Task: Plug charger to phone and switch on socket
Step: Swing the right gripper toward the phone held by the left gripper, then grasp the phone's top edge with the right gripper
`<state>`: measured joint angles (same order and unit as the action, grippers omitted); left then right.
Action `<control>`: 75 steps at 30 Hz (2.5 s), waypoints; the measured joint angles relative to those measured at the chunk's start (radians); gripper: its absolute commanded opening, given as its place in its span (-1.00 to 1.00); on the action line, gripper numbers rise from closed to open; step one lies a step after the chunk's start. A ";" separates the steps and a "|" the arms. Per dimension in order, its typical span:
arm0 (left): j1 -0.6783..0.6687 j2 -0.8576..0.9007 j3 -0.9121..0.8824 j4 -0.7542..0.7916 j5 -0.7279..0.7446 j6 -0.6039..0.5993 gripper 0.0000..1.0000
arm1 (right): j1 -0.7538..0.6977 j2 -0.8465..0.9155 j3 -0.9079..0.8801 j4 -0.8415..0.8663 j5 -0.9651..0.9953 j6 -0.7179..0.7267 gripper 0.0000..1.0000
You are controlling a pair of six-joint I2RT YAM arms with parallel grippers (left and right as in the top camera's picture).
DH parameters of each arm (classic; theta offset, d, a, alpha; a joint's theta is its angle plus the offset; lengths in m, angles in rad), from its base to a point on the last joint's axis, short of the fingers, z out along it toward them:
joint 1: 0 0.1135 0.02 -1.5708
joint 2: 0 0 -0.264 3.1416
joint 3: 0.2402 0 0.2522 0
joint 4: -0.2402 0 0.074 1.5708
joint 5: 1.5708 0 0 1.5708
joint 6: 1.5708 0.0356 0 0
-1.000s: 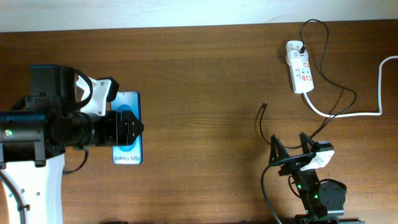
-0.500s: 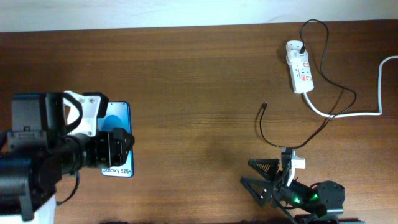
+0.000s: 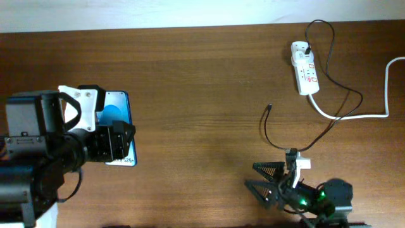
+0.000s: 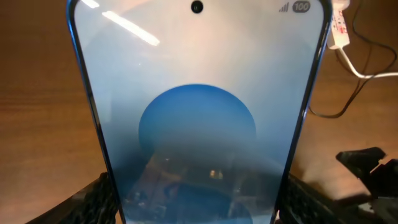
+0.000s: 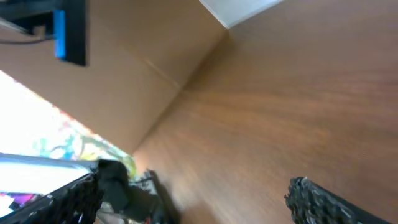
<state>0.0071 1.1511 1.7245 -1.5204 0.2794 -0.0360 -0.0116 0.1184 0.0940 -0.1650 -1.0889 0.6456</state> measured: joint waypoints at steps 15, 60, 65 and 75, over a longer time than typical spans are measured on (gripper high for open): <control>0.000 0.005 -0.221 0.195 0.020 -0.390 -0.56 | 0.000 0.583 0.560 -0.534 0.266 -0.414 0.97; -0.108 0.240 -0.259 0.377 0.069 -1.048 -0.48 | 0.626 1.181 0.570 0.715 0.562 0.190 0.97; -0.108 0.240 -0.259 0.378 0.069 -1.051 -0.45 | 0.656 1.333 0.571 0.983 0.571 0.253 0.97; -0.108 0.240 -0.259 0.385 0.072 -1.062 -0.46 | 0.764 1.393 0.572 1.064 0.733 0.298 0.74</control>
<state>-0.1009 1.3907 1.4651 -1.1351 0.3511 -1.0985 0.7521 1.5112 0.6659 0.8986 -0.3557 0.9440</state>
